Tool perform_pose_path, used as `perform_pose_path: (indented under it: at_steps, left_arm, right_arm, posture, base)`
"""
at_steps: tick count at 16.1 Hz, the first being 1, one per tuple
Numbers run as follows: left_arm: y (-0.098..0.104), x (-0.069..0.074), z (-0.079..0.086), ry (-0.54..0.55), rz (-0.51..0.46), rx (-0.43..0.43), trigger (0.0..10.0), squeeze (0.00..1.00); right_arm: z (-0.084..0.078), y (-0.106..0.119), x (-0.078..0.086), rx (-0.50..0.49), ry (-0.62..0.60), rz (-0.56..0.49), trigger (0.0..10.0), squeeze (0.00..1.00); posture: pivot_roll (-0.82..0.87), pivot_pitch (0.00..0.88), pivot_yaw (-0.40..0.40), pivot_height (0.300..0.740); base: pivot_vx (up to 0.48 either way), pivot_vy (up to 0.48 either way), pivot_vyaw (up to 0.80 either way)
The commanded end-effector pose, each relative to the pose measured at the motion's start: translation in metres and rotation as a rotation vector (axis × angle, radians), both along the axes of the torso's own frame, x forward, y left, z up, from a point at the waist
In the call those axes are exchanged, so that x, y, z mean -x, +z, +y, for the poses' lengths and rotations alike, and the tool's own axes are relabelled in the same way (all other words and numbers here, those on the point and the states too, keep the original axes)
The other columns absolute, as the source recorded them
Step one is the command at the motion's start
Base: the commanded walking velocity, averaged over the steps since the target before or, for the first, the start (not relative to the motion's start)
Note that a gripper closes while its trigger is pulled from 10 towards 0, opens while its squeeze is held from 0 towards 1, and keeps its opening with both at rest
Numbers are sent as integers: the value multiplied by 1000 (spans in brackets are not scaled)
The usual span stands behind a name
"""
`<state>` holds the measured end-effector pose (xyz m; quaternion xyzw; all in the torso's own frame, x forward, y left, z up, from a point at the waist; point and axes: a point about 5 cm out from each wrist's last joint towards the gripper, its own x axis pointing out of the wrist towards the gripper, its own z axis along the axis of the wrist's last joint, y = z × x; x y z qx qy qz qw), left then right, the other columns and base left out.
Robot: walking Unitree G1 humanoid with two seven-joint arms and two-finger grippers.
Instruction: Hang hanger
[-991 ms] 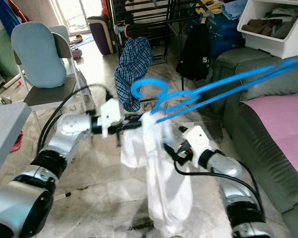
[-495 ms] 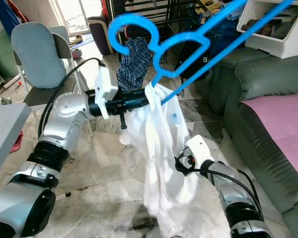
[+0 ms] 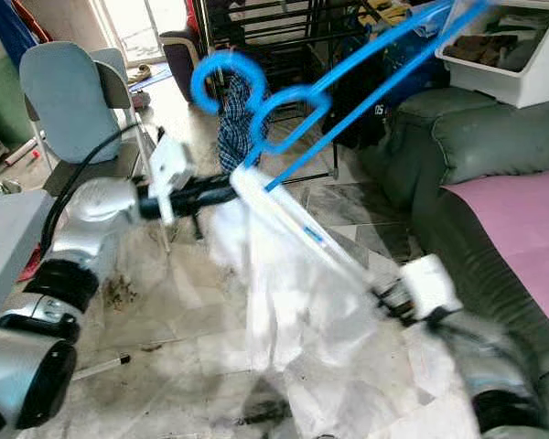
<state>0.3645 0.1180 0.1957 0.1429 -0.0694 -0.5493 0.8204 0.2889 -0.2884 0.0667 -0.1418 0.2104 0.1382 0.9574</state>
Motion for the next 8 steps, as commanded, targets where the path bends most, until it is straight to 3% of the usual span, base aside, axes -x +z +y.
perform_pose_path:
  at_steps: [1, 3, 4, 5, 8]
  left_arm:
    - [1, -4, 26, 115, -21, 11, 1569, 0]
    - [-22, 0, 42, 173, 48, -38, 1490, 0]
    - [-29, 2, 45, 169, 69, -49, 431, 0]
    - [-33, 5, 46, 153, 85, -54, 0, 0]
    - [-51, 17, 43, 43, 173, -108, 0, 0]
  right_arm:
    - [-25, 9, -1, 23, -149, -26, 0, 0]
    - [-51, 40, -13, 22, -348, -149, 0, 0]
    - [-55, 54, -20, 19, -396, -203, 0, 0]
    - [-56, 66, -26, 6, -428, -252, 0, 0]
    - [-50, 100, -48, -27, -473, -379, 0, 0]
  posture:
    - [-205, 0, 97, 740]
    - [-210, 0, 95, 740]
    - [-212, 0, 90, 740]
    - [-212, 0, 89, 740]
    - [-204, 0, 75, 740]
  base:
    - [0, 0, 0]
    - [0, 0, 0]
    - [0, 0, 0]
    - [0, 0, 0]
    - [0, 0, 0]
